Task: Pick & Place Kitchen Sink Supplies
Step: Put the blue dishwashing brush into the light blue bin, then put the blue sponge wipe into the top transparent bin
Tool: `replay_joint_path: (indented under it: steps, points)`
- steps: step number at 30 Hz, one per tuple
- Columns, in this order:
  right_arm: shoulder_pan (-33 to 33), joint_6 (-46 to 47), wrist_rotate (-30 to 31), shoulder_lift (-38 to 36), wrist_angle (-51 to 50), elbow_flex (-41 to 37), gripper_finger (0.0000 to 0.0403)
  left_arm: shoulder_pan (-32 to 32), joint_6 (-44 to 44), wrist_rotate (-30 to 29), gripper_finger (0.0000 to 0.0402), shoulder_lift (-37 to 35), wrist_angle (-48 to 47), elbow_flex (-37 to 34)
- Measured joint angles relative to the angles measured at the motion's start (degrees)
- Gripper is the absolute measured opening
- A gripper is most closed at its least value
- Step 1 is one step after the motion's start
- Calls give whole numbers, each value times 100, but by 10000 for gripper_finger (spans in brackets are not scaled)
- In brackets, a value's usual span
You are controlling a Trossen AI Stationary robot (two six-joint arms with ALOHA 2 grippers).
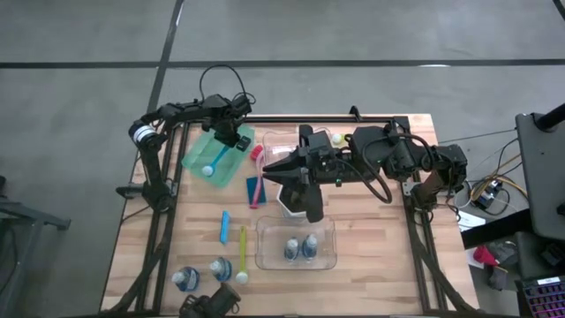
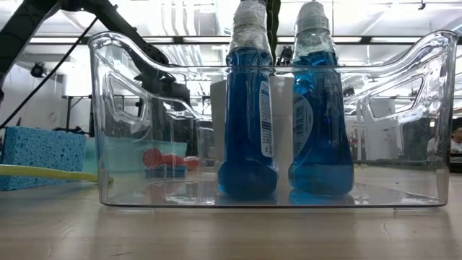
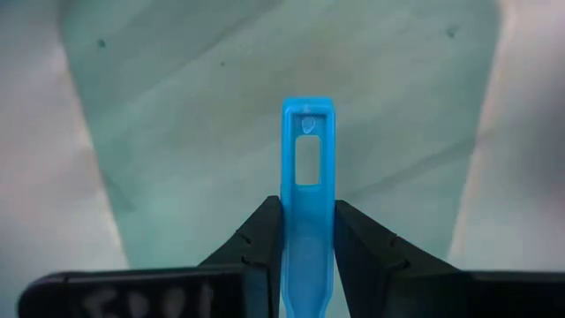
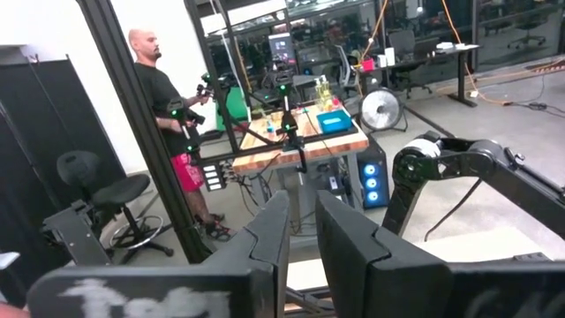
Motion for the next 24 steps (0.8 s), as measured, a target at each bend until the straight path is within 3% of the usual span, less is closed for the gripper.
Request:
replay_joint_path:
  steps: [13,24]
  points:
    - [0,0,-14,0,-20,0,61,16,-144,136,148,-115,-45,-5]
    - [-2,-102,-13,-38,-84,0,52,22,65,186,185,-917,-60,37]
